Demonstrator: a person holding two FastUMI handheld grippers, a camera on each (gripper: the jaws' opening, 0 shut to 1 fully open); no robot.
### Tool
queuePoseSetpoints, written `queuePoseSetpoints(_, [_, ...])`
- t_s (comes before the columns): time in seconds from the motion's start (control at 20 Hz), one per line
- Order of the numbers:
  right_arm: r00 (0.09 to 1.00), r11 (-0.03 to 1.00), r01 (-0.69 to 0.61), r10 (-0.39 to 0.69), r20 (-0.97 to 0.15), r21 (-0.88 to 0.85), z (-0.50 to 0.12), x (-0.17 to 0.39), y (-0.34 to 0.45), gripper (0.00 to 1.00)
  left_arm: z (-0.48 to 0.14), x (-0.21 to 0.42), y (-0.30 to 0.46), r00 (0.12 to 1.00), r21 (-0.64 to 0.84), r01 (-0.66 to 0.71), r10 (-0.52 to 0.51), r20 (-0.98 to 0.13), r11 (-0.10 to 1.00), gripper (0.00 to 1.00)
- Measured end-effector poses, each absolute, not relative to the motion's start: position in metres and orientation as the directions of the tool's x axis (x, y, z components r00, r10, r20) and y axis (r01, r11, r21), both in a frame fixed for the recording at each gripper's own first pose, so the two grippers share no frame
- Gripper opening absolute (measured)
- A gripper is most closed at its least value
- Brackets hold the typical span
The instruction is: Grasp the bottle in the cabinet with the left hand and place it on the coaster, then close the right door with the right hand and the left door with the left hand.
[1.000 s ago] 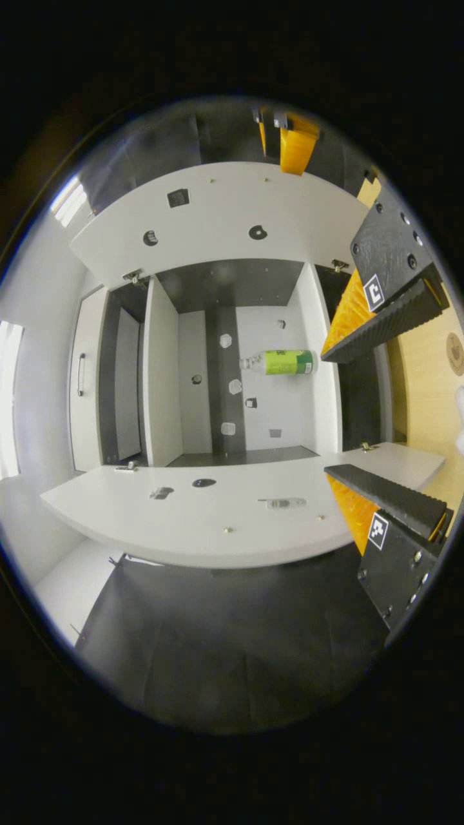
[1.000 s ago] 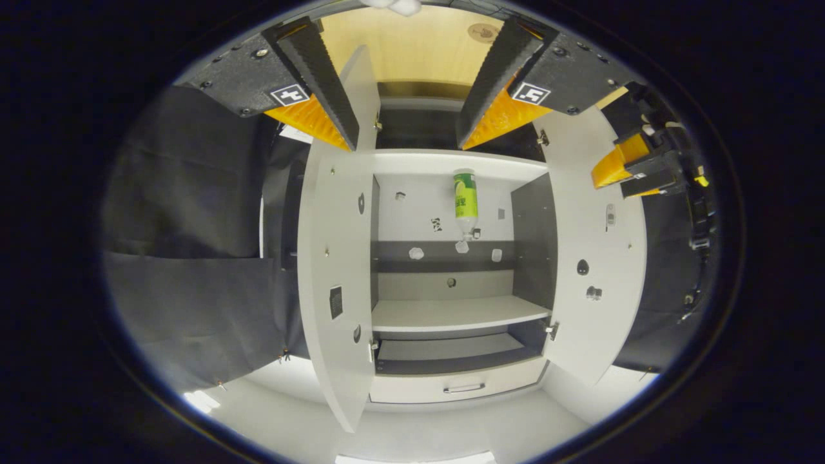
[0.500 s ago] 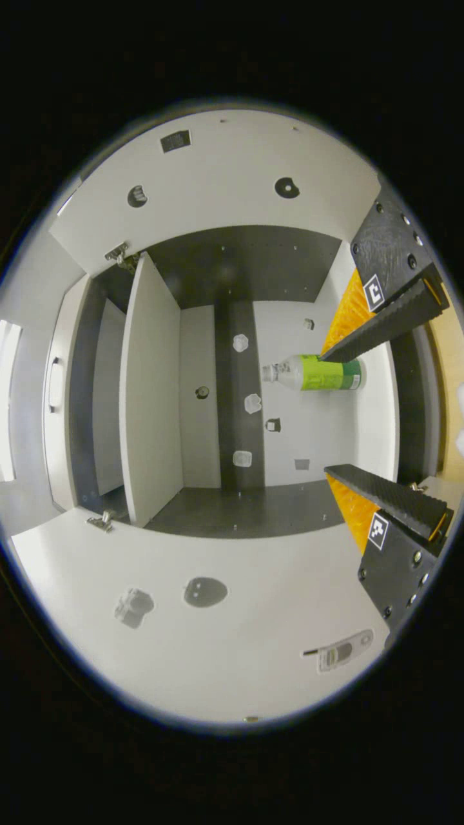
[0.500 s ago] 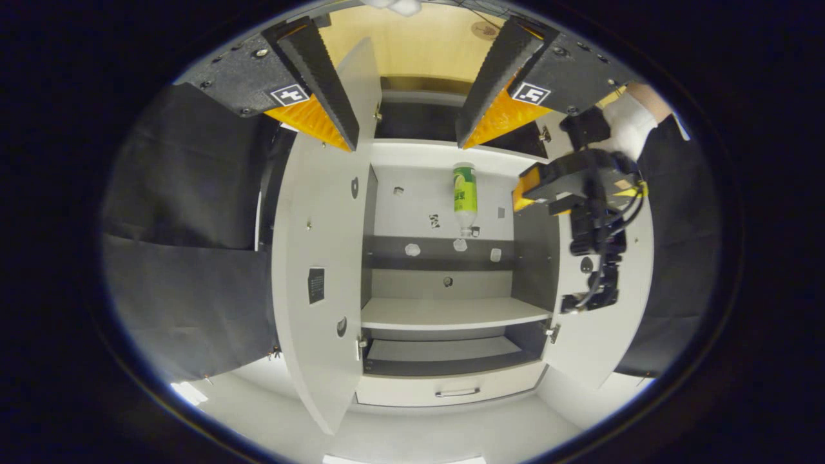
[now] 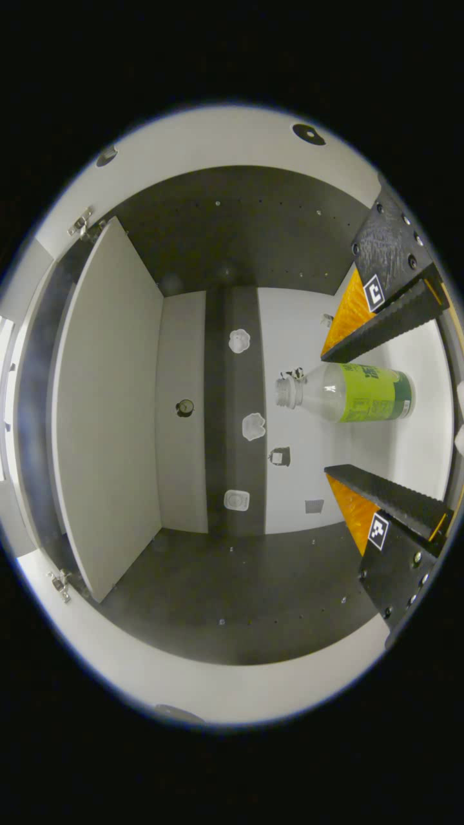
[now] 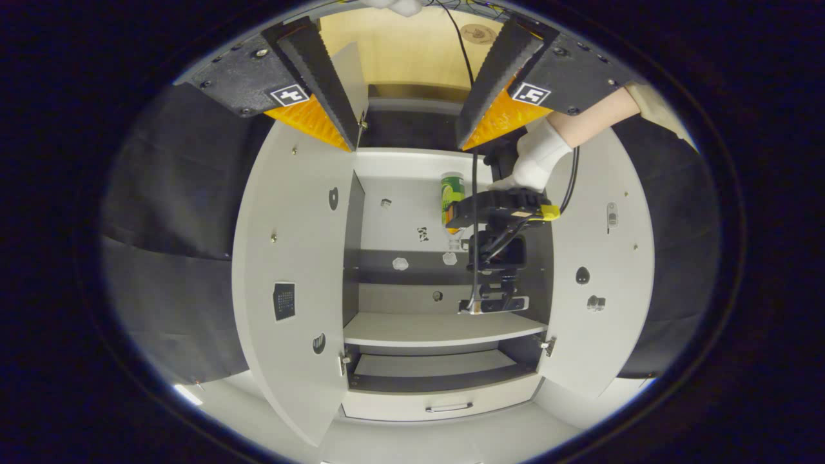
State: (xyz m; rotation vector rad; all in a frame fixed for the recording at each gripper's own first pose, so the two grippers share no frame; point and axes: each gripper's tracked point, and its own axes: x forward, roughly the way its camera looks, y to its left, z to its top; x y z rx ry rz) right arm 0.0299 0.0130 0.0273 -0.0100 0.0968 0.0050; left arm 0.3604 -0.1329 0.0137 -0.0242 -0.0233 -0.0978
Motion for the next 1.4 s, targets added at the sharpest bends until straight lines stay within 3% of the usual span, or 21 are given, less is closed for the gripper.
queuePoseSetpoints(0.55, [0.991, 0.999, 0.031, -0.032, -0.127, -0.012, 0.016, 0.020, -0.011, 0.99, -0.021, 0.411, -0.152, 0.997, -0.024, 0.061, -0.062, -0.053, 0.998, 0.99])
queuePoseSetpoints(0.7, [0.993, 0.999, 0.029, -0.031, -0.118, -0.019, 0.018, 0.017, -0.014, 0.98, -0.023, 0.410, -0.145, 0.996, -0.031, 0.053, -0.055, -0.064, 0.998, 0.75])
queuePoseSetpoints(0.75, [0.993, 0.999, 0.032, -0.034, -0.111, -0.021, 0.020, 0.016, -0.016, 0.99, -0.020, 0.407, -0.145, 0.997, -0.043, 0.056, -0.058, -0.060, 0.998, 0.75])
queuePoseSetpoints(0.85, [0.994, 0.999, 0.041, -0.043, -0.105, -0.019, 0.020, 0.016, -0.021, 0.99, -0.010, 0.394, -0.138, 0.998, -0.043, 0.059, -0.061, -0.034, 0.997, 0.79])
queuePoseSetpoints(0.9, [0.993, 0.999, 0.048, -0.050, -0.105, -0.018, 0.019, 0.016, -0.024, 0.99, -0.004, 0.385, -0.136, 0.998, -0.036, 0.064, -0.065, -0.025, 0.997, 0.75])
queuePoseSetpoints(1.2, [0.990, 0.998, 0.063, -0.064, -0.123, -0.012, 0.005, 0.010, -0.030, 0.99, 0.024, 0.310, -0.127, 0.993, -0.002, 0.111, -0.110, 0.037, 0.994, 0.78])
queuePoseSetpoints(1.4, [0.991, 0.998, 0.065, -0.063, -0.118, 0.009, 0.002, -0.001, -0.033, 0.99, 0.025, 0.251, -0.120, 0.990, -0.013, 0.134, -0.133, 0.052, 0.991, 0.75])
